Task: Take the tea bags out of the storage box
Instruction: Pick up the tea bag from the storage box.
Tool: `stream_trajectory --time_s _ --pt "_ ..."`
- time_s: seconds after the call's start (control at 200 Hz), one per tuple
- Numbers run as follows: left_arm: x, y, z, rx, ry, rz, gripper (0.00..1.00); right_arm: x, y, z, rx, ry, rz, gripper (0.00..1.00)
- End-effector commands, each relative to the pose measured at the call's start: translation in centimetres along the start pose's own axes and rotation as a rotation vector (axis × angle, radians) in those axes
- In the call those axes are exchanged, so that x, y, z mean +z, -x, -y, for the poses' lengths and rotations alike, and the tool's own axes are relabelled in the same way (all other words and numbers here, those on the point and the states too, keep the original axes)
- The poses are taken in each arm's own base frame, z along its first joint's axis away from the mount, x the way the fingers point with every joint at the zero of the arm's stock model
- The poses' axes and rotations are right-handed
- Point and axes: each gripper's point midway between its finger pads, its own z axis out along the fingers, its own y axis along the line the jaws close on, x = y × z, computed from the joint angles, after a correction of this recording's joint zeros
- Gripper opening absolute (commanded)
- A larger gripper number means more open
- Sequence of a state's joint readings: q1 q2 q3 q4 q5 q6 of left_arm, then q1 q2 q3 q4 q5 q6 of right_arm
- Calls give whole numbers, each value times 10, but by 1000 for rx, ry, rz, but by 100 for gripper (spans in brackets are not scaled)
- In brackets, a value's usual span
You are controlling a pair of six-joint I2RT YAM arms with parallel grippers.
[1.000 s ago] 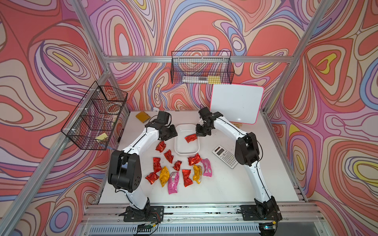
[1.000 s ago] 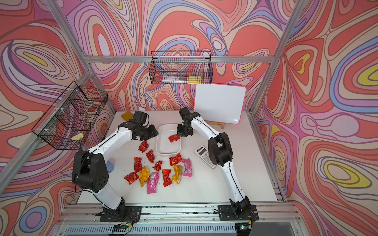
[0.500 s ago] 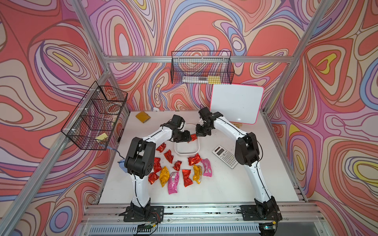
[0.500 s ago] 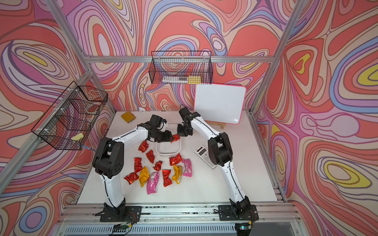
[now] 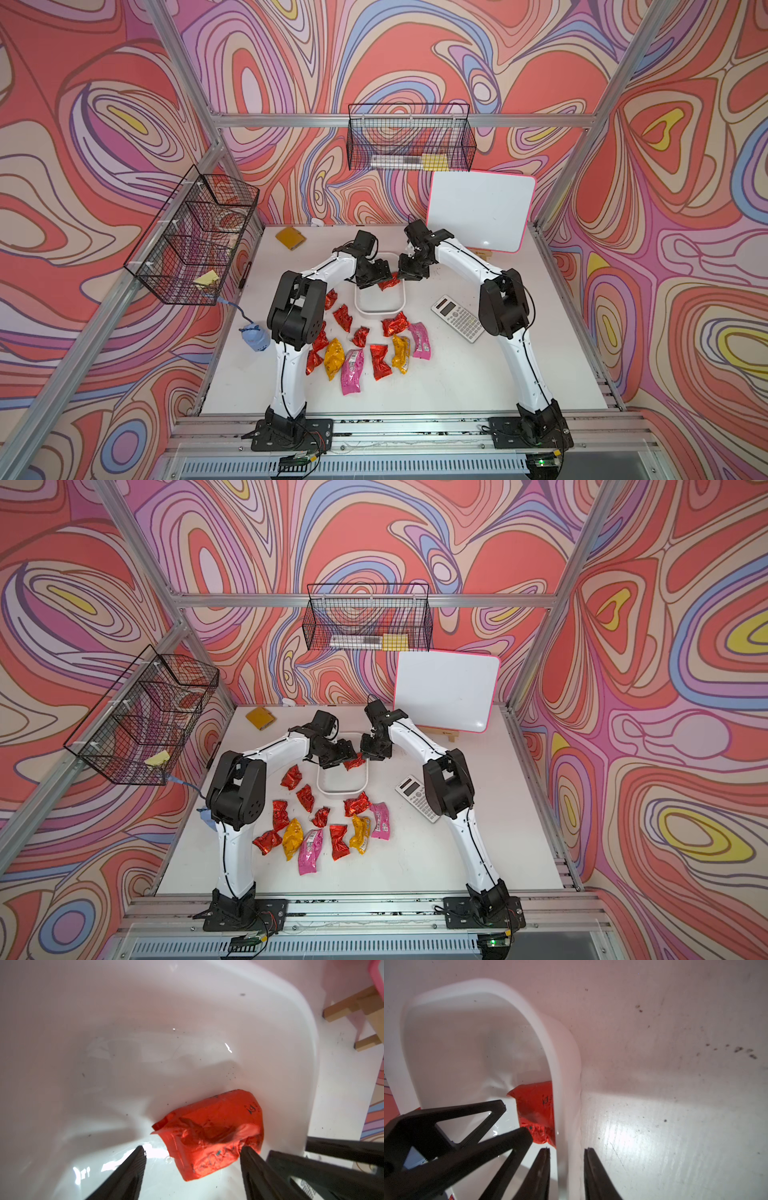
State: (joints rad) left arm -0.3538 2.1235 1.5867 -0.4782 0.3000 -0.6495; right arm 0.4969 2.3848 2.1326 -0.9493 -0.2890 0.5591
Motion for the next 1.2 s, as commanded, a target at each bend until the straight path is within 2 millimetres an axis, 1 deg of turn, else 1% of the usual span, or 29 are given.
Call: stream_trajectory --time_s 0.0,0.195,0.26,0.376,0.546,0.676,0.781,0.901,0.926,1.001,1.057,1.102,1.197 --pt "8 -3 -13 -82 64 -15 77 -21 6 -13 17 52 46 29" --pt "23 -11 -8 -91 58 -61 75 -21 3 -14 46 77 51 27" --pt "28 -11 -8 -101 57 -67 71 -18 1 -12 54 76 46 26" --pt "37 -11 -15 -120 88 -71 61 -16 0 -11 59 74 41 22" --pt "49 -13 -23 -145 112 -84 35 -14 0 -11 59 76 39 17" --pt "48 -11 -21 -144 105 -78 13 -15 1 -11 57 75 42 15" --pt "36 -3 -12 -120 86 -47 0 -16 1 -11 54 74 43 14" --pt "14 9 3 -93 54 0 0 -17 1 -11 47 69 46 15" --pt "9 12 5 -89 48 11 0 -17 1 -10 46 67 47 16" --pt "-8 18 14 -80 30 43 0 -17 1 -9 42 56 48 25" --pt "-21 20 19 -78 18 69 0 -17 1 -7 36 47 45 29" --pt "-33 24 24 -77 5 96 0 -15 -1 -4 33 37 40 30" --pt "-55 26 26 -81 2 143 0 -12 -2 -1 26 24 33 31"
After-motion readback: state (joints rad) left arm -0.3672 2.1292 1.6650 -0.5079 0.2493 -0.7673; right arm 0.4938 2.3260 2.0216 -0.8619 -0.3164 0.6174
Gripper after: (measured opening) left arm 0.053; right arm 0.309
